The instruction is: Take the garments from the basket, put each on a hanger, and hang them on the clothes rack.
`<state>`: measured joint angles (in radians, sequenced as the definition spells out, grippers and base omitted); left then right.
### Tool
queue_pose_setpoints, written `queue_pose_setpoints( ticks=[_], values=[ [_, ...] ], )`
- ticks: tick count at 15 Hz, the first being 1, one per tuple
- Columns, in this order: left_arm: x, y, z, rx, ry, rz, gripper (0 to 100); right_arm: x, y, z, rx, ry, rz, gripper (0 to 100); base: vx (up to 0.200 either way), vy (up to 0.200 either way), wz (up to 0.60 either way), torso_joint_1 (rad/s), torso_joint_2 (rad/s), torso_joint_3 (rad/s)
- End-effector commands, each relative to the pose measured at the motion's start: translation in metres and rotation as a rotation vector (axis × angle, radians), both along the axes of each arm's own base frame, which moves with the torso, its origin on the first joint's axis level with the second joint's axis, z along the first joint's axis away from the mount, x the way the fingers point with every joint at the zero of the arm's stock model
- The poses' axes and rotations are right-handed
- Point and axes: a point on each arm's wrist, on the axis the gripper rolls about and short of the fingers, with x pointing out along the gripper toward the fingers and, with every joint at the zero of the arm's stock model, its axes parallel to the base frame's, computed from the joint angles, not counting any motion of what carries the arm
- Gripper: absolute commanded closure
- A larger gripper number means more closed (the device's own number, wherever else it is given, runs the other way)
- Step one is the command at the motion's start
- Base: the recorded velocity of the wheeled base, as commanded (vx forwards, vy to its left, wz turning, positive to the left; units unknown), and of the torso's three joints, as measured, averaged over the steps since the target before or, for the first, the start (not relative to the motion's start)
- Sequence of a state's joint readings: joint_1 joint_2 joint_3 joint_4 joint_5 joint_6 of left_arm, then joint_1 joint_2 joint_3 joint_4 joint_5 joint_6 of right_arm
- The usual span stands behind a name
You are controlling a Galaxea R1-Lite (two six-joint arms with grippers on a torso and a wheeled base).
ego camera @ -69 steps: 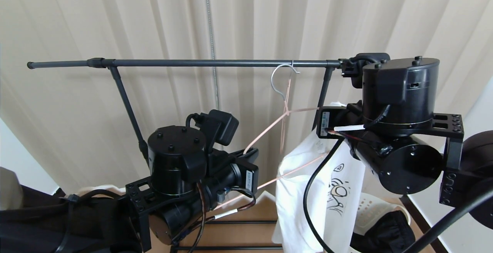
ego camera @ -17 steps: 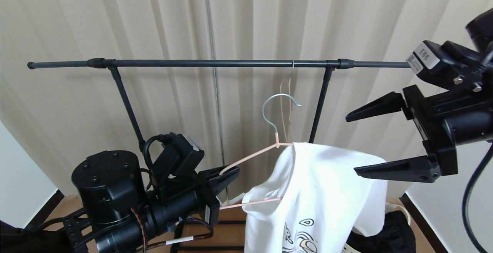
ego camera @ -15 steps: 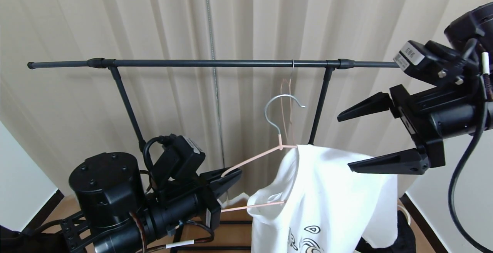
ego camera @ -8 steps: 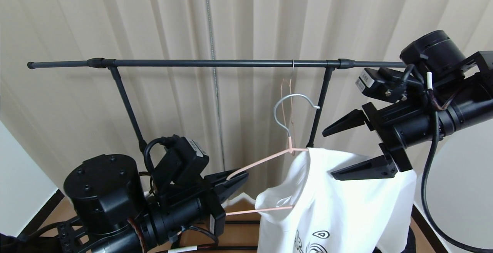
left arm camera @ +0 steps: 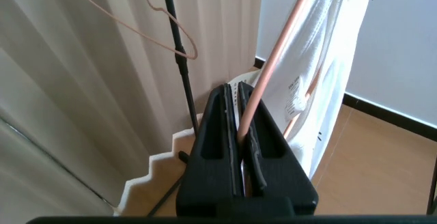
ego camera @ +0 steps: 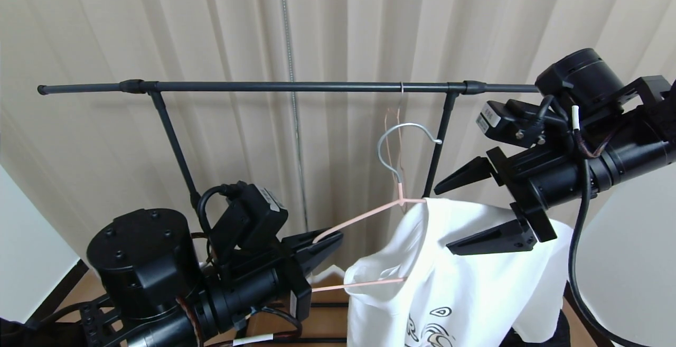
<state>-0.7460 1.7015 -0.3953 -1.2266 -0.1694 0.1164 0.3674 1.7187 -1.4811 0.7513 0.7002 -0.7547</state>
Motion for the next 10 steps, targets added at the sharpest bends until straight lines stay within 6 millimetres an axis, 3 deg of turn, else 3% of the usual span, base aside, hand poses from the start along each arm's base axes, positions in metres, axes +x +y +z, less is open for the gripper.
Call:
queue_pose_setpoints(
  ticks=[1, 10],
  values=[
    [0.0018, -0.0015, 0.0014, -0.005, -0.006, 0.0, 100, 0.0014, 0.0017, 0.0007, 0.007, 0.002, -0.006, 0, 0.0, 0.0, 0.0, 0.0, 0.0, 0.0],
    [0.0082, -0.0102, 0.0066, -0.025, -0.025, -0.007, 100, 0.01, 0.0046, -0.0008, 0.028, -0.012, -0.031, 0, 0.0, 0.0, 0.0, 0.0, 0.0, 0.0]
  ],
)
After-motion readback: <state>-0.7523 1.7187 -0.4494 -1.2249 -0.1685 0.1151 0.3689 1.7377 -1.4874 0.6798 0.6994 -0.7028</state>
